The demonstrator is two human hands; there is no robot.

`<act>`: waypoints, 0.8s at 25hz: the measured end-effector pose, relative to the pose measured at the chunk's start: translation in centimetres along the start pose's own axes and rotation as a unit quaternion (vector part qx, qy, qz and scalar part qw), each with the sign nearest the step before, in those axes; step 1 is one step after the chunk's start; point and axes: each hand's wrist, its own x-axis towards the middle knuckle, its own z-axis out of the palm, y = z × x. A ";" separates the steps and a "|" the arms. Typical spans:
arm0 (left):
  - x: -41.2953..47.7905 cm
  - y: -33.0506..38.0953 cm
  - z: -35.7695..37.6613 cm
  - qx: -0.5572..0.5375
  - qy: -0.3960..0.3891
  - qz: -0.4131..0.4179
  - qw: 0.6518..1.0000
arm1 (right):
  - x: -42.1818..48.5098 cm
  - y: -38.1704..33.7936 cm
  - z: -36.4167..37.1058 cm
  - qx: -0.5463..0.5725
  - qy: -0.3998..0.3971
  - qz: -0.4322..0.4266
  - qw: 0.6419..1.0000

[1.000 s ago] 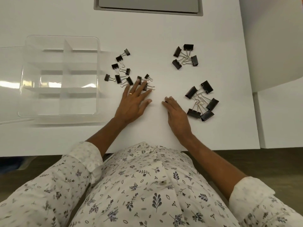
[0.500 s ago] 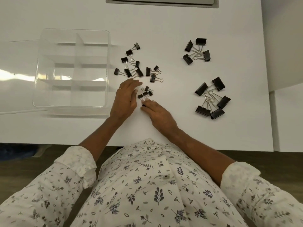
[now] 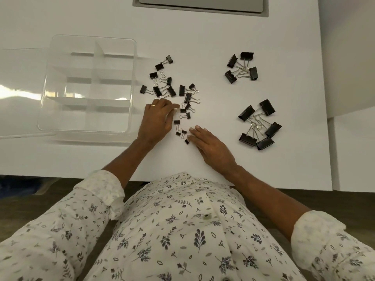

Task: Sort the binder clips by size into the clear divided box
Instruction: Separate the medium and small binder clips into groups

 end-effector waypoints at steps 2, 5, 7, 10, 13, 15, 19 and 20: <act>0.0 0.0 -0.4 -0.031 0.001 -0.004 1.000 | -0.1 -0.2 -0.2 0.007 -0.001 0.009 1.000; -1.4 -0.7 -0.8 -0.059 -0.030 0.049 0.997 | 0.3 -0.7 0.0 0.000 -0.006 0.005 1.000; -2.5 -1.1 -0.8 -0.050 -0.048 0.076 0.995 | 0.8 -0.8 0.4 -0.011 -0.009 -0.010 1.000; -2.3 -1.3 -0.3 -0.029 -0.030 0.052 0.998 | 1.0 -0.7 1.0 -0.010 -0.014 -0.039 0.999; -1.0 -1.2 0.1 -0.022 -0.019 0.044 0.999 | 0.8 -0.7 0.9 -0.004 -0.021 -0.048 0.999; -0.3 -1.1 0.1 -0.034 -0.021 0.039 0.998 | 1.4 -1.3 0.9 -0.001 -0.028 -0.053 0.998; -0.7 -1.6 0.2 -0.074 -0.014 0.008 0.997 | 3.3 -3.5 1.8 0.021 -0.058 -0.055 0.997; -1.0 -2.0 0.3 -0.075 -0.015 0.005 0.997 | 3.6 -3.9 1.9 0.027 -0.059 -0.051 0.997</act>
